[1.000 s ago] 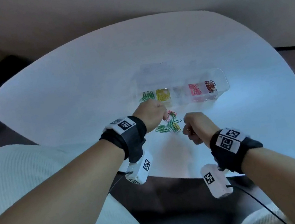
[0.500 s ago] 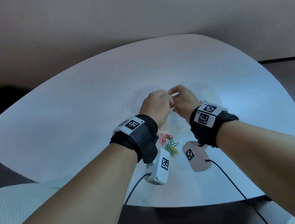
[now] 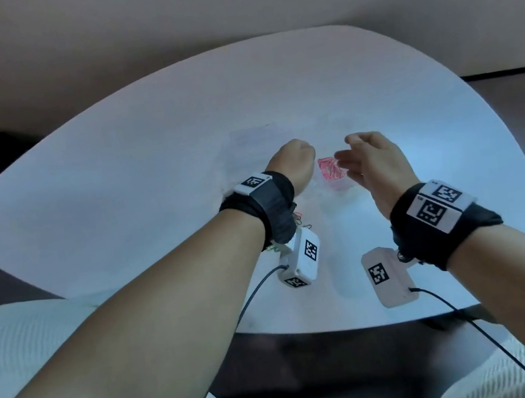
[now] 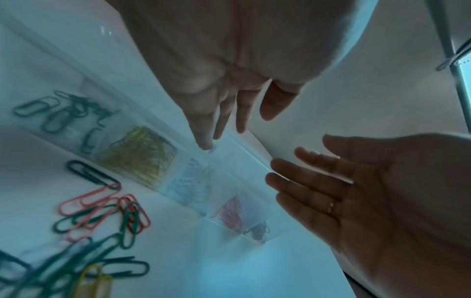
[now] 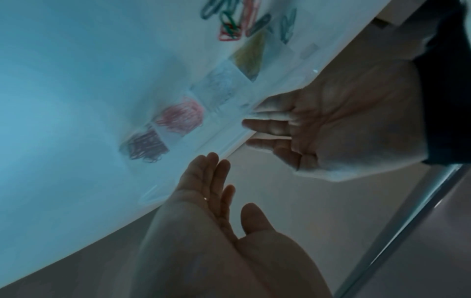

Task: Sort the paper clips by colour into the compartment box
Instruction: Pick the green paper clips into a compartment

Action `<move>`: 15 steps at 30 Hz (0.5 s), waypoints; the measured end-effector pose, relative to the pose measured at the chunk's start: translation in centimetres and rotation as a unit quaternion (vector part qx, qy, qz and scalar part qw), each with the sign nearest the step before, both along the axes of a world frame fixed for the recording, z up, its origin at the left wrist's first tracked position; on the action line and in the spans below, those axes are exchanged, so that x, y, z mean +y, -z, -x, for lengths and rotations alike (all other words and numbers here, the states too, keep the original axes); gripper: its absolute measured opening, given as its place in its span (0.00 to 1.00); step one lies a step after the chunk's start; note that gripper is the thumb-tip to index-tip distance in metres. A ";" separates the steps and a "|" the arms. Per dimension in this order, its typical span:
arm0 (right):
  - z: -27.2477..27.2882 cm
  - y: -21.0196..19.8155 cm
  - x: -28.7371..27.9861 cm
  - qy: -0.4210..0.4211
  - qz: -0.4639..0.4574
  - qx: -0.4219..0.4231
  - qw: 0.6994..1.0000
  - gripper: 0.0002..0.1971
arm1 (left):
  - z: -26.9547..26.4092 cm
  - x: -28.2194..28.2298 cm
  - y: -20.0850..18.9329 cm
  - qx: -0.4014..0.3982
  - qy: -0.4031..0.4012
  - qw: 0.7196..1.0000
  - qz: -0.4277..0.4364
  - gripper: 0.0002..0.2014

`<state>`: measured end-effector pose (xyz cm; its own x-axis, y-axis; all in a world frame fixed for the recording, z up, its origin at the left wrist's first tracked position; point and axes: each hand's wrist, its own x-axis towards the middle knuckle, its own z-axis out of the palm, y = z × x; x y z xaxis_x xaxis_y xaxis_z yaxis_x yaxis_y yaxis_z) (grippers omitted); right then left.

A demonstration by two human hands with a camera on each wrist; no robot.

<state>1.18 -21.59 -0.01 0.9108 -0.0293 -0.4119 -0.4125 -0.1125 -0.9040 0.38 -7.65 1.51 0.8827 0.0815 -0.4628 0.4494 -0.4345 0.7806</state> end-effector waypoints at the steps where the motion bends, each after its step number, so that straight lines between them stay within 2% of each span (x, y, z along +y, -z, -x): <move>1: 0.4 0.0 -0.5 -0.008 0.016 -0.006 1.000 0.12 | 0.3 0.2 0.0 0.002 0.009 1.000 0.007 0.10; 4: 1.9 -0.3 -1.1 -0.061 0.083 -0.032 0.994 0.06 | 1.5 0.9 -0.4 -0.011 0.006 1.000 0.023 0.18; 7: 3.9 0.1 -1.0 -0.142 0.204 -0.074 0.966 0.10 | 3.2 1.8 -0.9 -0.059 -0.018 0.998 -0.002 0.12; 10: 6.0 1.3 -0.5 -0.281 0.340 -0.119 0.890 0.11 | 5.8 2.7 -0.6 -0.073 -0.008 0.996 -0.052 0.07; 12: 7.0 2.5 -0.1 -0.358 0.375 -0.129 0.846 0.14 | 7.7 3.3 0.4 -0.053 0.016 0.994 -0.095 0.07; 15: 7.5 3.9 0.4 -0.430 0.417 -0.135 0.789 0.17 | 9.8 3.9 2.4 0.011 0.074 0.983 -0.170 0.06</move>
